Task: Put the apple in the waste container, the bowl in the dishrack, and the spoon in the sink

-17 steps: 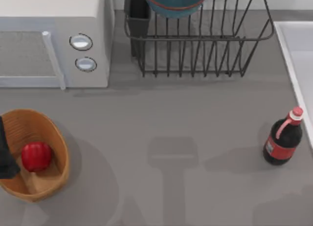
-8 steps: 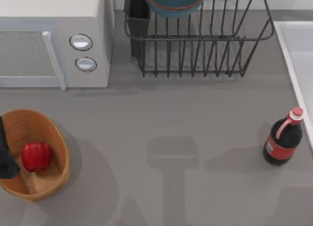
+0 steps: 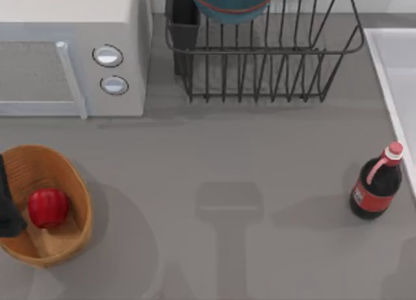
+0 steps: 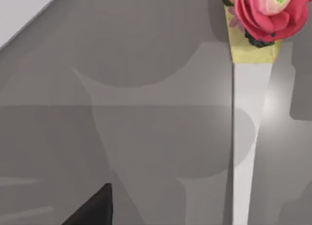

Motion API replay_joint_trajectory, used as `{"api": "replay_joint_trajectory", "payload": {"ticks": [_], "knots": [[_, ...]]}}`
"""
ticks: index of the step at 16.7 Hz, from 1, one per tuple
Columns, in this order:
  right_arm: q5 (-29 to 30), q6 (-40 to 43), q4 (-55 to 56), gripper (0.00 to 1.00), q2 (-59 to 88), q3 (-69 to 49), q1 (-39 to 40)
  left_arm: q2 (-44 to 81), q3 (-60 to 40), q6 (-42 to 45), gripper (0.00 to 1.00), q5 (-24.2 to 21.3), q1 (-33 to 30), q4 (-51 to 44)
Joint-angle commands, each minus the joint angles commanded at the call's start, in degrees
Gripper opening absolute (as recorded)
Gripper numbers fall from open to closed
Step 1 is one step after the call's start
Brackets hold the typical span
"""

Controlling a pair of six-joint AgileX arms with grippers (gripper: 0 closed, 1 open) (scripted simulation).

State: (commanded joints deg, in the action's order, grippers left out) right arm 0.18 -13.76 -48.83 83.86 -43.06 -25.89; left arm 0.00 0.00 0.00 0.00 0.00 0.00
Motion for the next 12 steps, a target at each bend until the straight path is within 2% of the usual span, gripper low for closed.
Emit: {"api": "replay_joint_trajectory", "payload": {"ticks": [5,11,12], "knots": [[0.00,-0.13,13.47,1.00,6.18,6.97,0.03,0.00,0.00,0.00,1.00,0.00,0.00,0.00],[0.00,-0.16,15.65,1.00,7.46,8.29,0.01,0.00,0.00,0.00,1.00,0.00,0.00,0.00],[0.00,-0.16,15.65,0.92,7.46,8.29,0.01,0.00,0.00,0.00,1.00,0.00,0.00,0.00]]}}
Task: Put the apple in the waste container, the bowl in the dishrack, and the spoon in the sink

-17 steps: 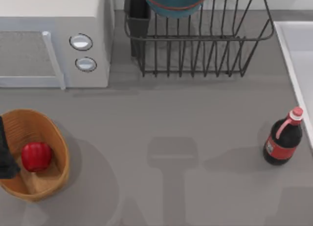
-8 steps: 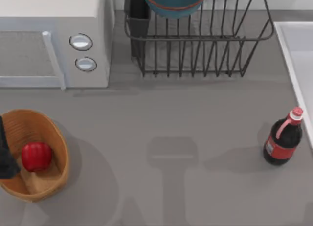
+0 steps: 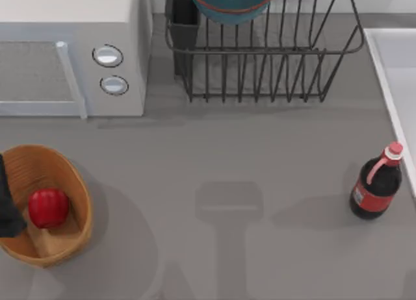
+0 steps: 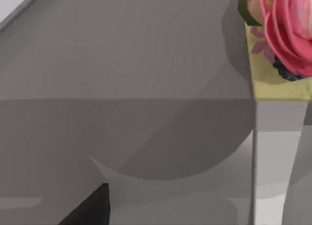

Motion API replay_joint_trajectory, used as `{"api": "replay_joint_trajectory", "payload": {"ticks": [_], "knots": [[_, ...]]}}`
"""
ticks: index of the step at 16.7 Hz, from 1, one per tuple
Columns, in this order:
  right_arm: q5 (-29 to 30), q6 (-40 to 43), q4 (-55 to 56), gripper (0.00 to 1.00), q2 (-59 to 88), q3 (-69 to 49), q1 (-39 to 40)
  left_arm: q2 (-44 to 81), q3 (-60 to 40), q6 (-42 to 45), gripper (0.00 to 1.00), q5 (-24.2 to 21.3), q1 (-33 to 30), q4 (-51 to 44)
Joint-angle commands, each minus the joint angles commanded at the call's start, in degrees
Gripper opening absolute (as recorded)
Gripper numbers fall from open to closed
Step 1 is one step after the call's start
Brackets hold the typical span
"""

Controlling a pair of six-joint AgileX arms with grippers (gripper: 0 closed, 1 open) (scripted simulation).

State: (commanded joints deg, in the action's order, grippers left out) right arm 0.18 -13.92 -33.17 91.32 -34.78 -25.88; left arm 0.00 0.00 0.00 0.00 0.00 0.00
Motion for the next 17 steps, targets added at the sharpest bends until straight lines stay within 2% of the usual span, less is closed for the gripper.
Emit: {"api": "replay_joint_trajectory", "payload": {"ticks": [12,17], "knots": [[0.00,0.00,0.00,0.02,0.00,0.00,0.00,0.00,0.00,0.00,1.00,0.00,0.00,0.00],[0.00,0.00,0.00,0.00,0.00,0.00,0.00,0.00,0.00,0.00,1.00,0.00,0.00,0.00]]}}
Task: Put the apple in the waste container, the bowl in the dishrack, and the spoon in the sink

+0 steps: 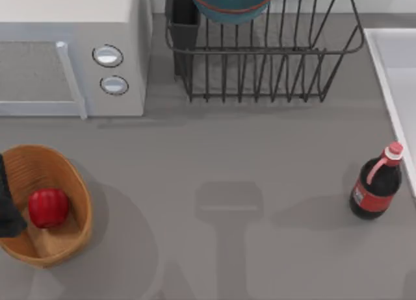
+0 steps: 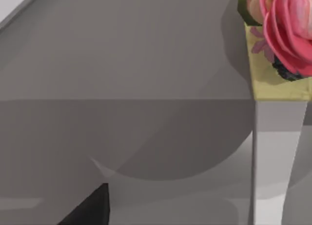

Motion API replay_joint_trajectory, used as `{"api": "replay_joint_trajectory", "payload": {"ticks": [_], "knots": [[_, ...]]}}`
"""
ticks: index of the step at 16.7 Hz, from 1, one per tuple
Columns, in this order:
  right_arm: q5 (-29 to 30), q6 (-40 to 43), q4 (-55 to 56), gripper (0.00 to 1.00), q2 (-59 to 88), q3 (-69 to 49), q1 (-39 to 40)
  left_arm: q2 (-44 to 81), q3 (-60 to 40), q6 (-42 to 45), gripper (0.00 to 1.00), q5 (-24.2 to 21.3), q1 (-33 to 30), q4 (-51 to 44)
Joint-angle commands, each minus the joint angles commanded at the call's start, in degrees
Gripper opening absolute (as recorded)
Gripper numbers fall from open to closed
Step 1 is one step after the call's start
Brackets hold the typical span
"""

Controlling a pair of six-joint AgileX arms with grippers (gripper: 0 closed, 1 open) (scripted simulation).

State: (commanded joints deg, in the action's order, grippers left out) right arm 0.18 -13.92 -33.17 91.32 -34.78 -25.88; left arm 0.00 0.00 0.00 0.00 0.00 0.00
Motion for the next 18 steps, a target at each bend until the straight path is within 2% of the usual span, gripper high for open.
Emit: {"api": "replay_joint_trajectory", "payload": {"ticks": [3,4,7,18], "knots": [[0.00,0.00,0.00,0.00,0.00,0.00,0.00,0.00,0.00,0.00,1.00,0.00,0.00,0.00],[0.41,0.04,-4.38,0.00,-4.16,-2.24,0.12,0.00,0.00,0.00,1.00,0.00,0.00,0.00],[0.41,-0.01,-6.47,0.00,-4.80,-3.71,-0.01,0.00,0.00,0.00,1.00,0.00,0.00,0.00],[0.41,0.44,-30.47,0.00,-13.96,-18.44,-0.16,0.00,0.00,0.00,1.00,0.00,0.00,0.00]]}}
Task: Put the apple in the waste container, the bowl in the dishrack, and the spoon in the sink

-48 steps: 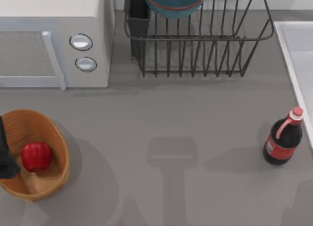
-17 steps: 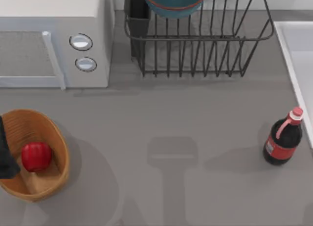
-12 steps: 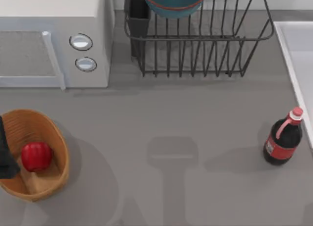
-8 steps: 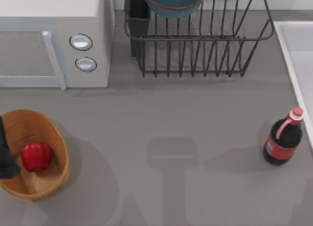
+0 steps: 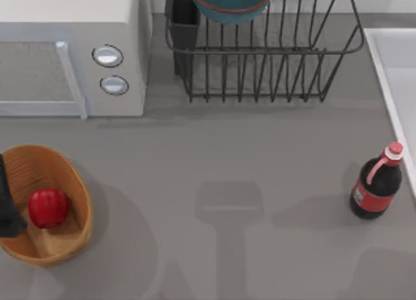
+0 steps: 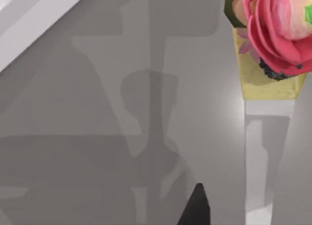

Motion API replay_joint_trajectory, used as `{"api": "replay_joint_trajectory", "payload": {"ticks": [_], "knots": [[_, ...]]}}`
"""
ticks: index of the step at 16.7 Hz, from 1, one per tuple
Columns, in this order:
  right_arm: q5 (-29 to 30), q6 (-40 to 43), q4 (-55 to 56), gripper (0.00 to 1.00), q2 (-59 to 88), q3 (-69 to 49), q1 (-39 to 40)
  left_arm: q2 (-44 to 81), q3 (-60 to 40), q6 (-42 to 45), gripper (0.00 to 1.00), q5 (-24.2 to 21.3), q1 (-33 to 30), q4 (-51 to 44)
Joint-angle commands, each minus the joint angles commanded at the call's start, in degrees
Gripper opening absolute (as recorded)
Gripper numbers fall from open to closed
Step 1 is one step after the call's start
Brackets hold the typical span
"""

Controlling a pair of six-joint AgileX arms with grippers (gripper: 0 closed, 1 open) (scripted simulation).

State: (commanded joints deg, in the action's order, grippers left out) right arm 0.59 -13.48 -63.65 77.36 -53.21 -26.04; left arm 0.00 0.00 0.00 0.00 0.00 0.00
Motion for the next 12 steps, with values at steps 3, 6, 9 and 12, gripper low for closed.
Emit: {"api": "replay_joint_trajectory", "payload": {"ticks": [3,6,9,12], "knots": [[0.00,0.02,-0.31,0.00,-0.21,-0.20,0.02,0.00,0.00,0.00,1.00,0.00,0.00,0.00],[-0.03,-0.18,-0.39,0.00,0.50,-0.59,0.18,0.00,0.00,0.00,1.00,0.00,0.00,0.00],[0.02,-1.08,-2.50,0.00,5.00,-5.93,1.03,0.00,0.00,0.00,1.00,0.00,0.00,0.00],[0.10,-2.72,-6.32,0.00,13.41,-16.53,2.52,0.00,0.00,0.00,1.00,0.00,0.00,0.00]]}}
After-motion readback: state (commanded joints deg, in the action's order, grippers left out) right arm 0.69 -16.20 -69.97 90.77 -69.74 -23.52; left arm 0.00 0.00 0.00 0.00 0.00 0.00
